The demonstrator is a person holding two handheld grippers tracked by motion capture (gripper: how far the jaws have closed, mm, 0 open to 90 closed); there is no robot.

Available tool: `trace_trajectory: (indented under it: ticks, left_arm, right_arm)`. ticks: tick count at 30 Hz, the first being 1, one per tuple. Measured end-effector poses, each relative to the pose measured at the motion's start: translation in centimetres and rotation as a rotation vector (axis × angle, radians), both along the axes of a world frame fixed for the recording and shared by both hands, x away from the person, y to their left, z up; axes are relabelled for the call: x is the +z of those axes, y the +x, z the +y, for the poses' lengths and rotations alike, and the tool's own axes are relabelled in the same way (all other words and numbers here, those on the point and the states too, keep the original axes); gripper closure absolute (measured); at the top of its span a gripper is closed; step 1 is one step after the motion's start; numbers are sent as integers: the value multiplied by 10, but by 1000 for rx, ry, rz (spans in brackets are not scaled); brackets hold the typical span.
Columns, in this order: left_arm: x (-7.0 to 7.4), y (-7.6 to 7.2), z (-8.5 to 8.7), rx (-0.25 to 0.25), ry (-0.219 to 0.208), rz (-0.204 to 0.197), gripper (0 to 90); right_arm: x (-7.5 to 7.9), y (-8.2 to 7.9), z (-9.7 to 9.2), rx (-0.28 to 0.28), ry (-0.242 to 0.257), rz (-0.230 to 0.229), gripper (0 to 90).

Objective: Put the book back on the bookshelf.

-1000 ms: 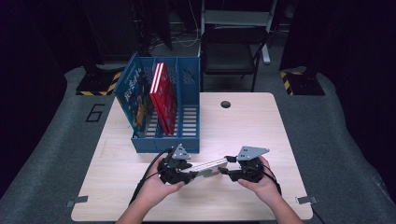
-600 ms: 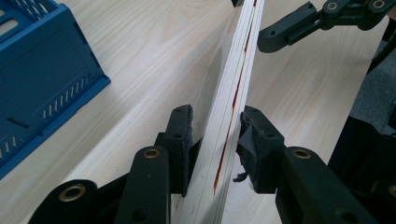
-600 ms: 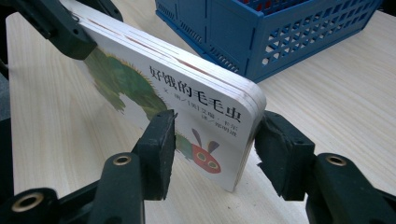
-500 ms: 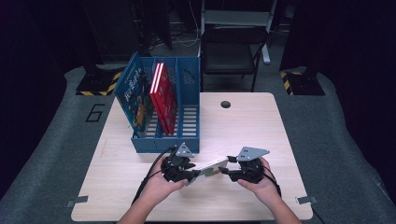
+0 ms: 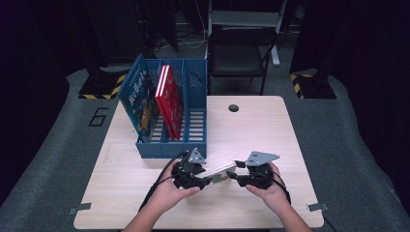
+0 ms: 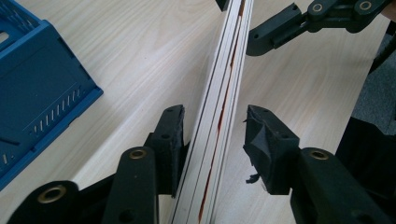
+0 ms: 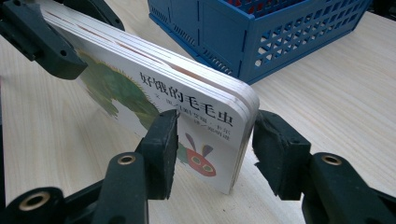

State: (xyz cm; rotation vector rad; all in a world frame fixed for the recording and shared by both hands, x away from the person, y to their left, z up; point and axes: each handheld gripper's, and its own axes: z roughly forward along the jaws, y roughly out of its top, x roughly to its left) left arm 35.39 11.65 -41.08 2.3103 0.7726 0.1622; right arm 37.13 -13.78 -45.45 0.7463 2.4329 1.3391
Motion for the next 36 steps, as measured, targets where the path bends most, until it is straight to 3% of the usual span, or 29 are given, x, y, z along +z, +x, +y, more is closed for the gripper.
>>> trace_trajectory:
  ticks: [5, 10, 13, 18, 24, 28, 36]
  left_arm:
    - [0, 2, 0, -5, 10, 1, 643]
    - [3, 3, -4, -30, 59, -10, 683]
    - [4, 2, -9, -35, 94, -13, 725]
    - [3, 3, -9, -32, 112, -12, 730]
    - [4, 6, -13, -27, 144, 26, 738]
    - [5, 7, -19, -36, 168, 28, 747]
    - [4, 6, -25, -15, 172, 35, 762]
  right_arm:
    - [0, 0, 0, -7, -4, 1, 503]
    - [0, 1, 0, -24, -9, -4, 503]
    - [0, 2, 0, -49, 7, -12, 503]
    - [0, 4, -1, -74, 31, 0, 501]
    - [-1, 5, 0, -75, 28, 6, 500]
    - [-3, 5, 1, -78, 30, 11, 500]
    - [-4, 4, 3, -75, 22, 9, 498]
